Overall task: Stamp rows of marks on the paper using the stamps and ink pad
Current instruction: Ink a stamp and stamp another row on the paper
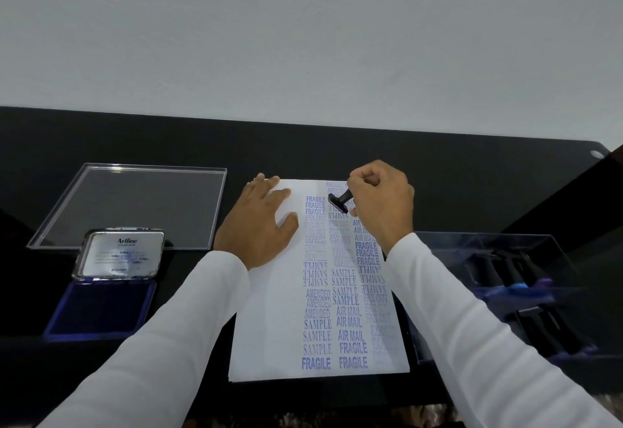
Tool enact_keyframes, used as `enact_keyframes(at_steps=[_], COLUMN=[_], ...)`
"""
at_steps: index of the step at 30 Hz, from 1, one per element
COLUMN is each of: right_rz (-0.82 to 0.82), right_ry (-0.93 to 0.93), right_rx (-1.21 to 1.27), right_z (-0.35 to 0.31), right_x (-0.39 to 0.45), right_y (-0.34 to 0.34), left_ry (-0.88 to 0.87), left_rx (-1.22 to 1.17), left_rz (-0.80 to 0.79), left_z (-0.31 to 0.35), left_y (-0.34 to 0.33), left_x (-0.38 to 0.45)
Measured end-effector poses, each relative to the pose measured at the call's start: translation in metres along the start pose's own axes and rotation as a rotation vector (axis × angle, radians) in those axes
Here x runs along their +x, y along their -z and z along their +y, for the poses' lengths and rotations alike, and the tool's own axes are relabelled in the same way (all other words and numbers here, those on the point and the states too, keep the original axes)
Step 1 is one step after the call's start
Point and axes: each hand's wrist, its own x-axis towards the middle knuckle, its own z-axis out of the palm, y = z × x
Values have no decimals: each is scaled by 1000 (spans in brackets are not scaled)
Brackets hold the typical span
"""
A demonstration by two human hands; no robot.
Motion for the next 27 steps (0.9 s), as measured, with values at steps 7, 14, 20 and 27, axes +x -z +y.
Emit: enact_keyframes(at_steps=[7,14,20,27], right_rz=[1,49,123,199], right_ry=[5,1,-18,-29], right_rx=[5,20,78,53], right_z=[0,-3,-5,11], right_x=[-3,-18,-36,-57], right_y=[4,21,58,115], left_ry=[-3,-17,-52,-103], left_rx=[6,55,-20,-57], left_rz=[-9,50,42,2], left_z=[3,20,65,111], left_y=[2,7,-1,-21], left_x=[0,-6,-31,-60])
